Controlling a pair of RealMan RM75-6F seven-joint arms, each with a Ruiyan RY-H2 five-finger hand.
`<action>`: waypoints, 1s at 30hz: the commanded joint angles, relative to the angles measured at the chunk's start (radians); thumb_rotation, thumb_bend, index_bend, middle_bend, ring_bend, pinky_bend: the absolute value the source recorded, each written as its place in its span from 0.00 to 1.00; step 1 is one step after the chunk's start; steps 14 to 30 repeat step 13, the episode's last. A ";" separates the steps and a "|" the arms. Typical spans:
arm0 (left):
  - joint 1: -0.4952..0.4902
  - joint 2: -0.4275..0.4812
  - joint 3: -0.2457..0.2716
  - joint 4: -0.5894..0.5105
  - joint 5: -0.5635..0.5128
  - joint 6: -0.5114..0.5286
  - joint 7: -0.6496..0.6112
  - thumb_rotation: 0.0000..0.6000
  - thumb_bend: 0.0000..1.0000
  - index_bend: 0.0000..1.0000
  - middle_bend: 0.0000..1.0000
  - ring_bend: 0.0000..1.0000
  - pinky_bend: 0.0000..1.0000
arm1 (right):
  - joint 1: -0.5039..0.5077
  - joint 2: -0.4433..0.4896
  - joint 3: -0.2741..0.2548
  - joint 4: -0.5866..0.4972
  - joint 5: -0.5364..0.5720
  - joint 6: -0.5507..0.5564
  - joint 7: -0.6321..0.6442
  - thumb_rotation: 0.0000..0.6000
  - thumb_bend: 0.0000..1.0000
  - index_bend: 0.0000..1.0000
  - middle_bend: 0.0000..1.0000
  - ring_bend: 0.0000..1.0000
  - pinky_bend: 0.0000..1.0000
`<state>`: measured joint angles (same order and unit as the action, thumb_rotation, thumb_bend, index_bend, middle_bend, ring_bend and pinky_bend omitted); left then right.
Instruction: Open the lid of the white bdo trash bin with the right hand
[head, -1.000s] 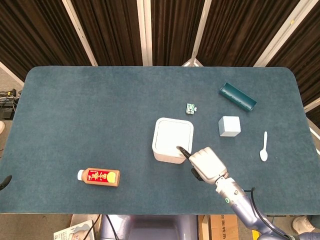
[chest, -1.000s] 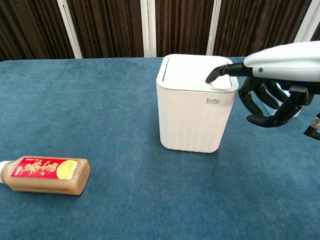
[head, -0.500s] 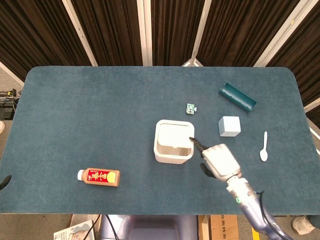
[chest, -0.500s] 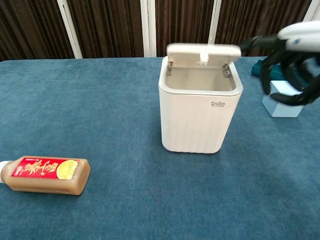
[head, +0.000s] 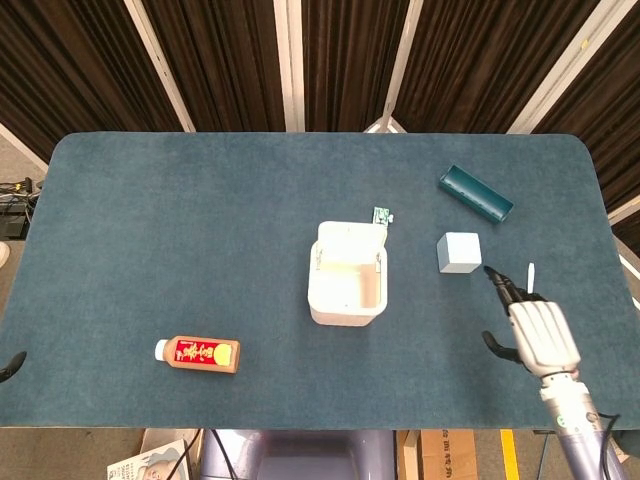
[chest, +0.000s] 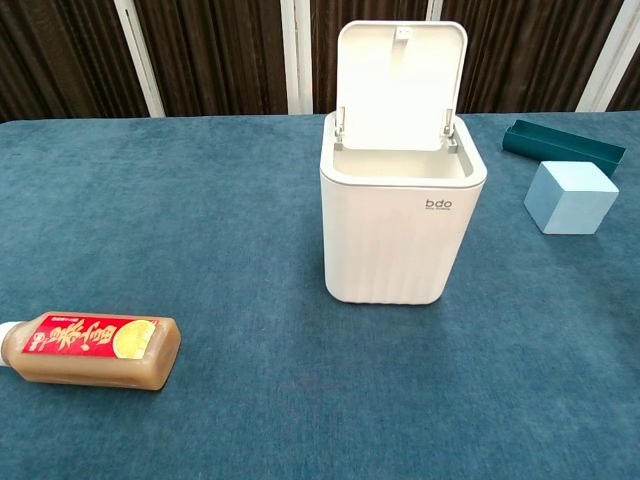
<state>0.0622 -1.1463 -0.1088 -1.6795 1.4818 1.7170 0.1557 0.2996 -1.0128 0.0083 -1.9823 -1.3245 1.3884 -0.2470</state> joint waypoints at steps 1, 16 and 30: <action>-0.001 0.004 0.006 -0.001 0.001 -0.008 0.003 1.00 0.02 0.12 0.01 0.00 0.00 | -0.069 -0.078 -0.034 0.147 -0.094 0.086 0.064 1.00 0.27 0.04 0.17 0.27 0.32; -0.005 0.034 0.046 -0.020 0.034 -0.049 -0.006 1.00 0.02 0.12 0.01 0.00 0.00 | -0.147 -0.213 -0.017 0.368 -0.162 0.216 0.079 1.00 0.27 0.04 0.16 0.23 0.28; -0.005 0.034 0.046 -0.020 0.034 -0.049 -0.006 1.00 0.02 0.12 0.01 0.00 0.00 | -0.147 -0.213 -0.017 0.368 -0.162 0.216 0.079 1.00 0.27 0.04 0.16 0.23 0.28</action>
